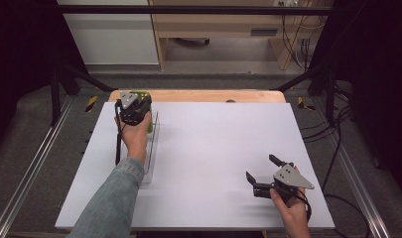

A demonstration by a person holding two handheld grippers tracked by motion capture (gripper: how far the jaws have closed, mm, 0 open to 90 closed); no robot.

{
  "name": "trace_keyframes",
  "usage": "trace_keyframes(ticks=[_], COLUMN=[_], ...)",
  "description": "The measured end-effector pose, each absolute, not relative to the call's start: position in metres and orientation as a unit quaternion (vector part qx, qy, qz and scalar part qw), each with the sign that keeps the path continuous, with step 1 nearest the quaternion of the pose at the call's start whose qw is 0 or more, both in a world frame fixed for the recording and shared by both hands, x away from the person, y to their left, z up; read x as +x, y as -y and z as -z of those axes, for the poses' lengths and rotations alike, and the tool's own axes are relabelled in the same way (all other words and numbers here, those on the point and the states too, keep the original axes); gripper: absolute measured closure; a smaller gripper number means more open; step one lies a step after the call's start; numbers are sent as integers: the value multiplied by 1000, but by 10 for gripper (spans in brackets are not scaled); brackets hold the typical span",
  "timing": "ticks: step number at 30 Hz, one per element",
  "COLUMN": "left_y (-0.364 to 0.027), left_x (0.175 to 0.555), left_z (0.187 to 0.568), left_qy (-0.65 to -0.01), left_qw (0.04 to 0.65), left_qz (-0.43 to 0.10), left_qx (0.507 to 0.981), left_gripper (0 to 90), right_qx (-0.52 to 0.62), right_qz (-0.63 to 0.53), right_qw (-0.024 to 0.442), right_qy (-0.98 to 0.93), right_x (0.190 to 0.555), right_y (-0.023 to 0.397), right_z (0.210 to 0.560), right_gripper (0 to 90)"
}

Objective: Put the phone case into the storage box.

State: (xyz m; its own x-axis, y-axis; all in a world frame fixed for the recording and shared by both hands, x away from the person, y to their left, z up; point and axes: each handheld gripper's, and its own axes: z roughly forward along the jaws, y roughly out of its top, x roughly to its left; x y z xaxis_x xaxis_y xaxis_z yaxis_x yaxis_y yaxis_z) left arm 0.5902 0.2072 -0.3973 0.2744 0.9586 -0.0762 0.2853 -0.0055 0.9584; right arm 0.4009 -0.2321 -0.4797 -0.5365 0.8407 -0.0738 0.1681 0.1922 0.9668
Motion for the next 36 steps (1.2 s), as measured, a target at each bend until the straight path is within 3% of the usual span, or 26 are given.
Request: trace_keyframes(ticks=[36], left_y=[-223], left_x=[602], left_z=[410], left_qy=[-534], left_qw=[514], left_qz=[-302], left_qx=[600], left_gripper=[876], right_qx=[355], right_qz=[-524], right_qw=[316], right_qy=[-707], right_x=[401], right_y=[230], right_z=[480], right_gripper=[32])
